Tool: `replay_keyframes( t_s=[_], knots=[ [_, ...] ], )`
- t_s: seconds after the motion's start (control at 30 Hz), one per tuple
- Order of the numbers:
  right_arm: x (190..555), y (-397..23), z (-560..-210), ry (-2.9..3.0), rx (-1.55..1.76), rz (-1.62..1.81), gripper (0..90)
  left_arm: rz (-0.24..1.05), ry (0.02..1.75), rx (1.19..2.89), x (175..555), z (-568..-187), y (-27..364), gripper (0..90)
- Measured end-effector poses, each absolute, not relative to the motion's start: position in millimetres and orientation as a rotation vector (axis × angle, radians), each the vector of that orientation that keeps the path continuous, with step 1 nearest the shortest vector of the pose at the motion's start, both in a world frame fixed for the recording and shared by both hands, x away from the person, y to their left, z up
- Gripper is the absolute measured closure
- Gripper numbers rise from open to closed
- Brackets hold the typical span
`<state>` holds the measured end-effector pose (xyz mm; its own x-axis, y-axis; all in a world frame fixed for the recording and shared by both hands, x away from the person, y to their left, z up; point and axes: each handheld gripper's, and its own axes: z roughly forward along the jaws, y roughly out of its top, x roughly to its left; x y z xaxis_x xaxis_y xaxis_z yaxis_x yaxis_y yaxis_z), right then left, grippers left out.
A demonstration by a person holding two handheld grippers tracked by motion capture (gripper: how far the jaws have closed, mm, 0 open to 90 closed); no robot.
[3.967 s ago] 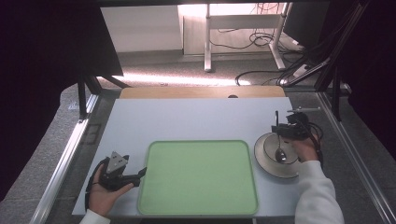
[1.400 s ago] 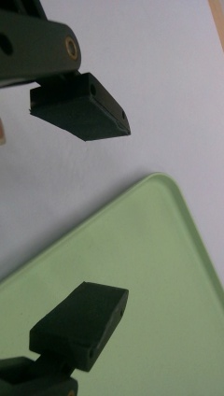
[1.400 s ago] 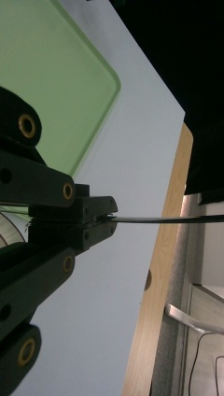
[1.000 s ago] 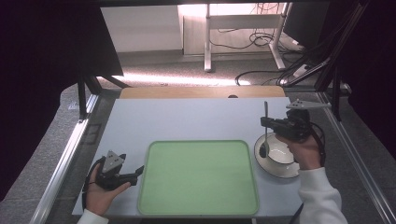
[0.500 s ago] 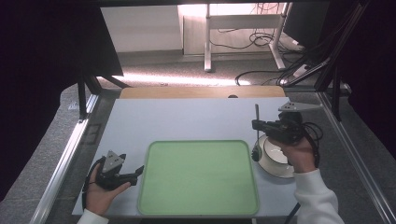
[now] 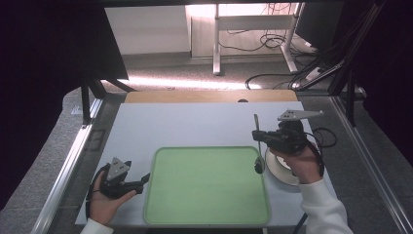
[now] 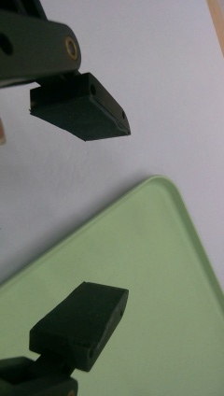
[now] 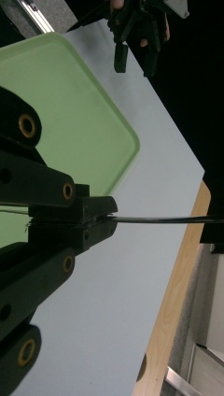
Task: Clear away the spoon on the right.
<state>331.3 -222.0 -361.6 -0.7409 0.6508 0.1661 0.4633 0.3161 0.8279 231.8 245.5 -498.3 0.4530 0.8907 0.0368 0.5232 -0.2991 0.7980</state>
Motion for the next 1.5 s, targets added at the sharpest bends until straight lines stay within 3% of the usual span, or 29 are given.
replay_keyframes(
  t_s=[1.03,1.5],
  knots=[
    [308,-186,-381,2.503,1.005,1.358,89.1,0.634,1.187,1.954,231,-496,246,19.1],
    [305,-169,-419,2.592,1.121,1.230,89.0,0.626,1.195,1.956,231,-497,248,19.1]
  ],
)
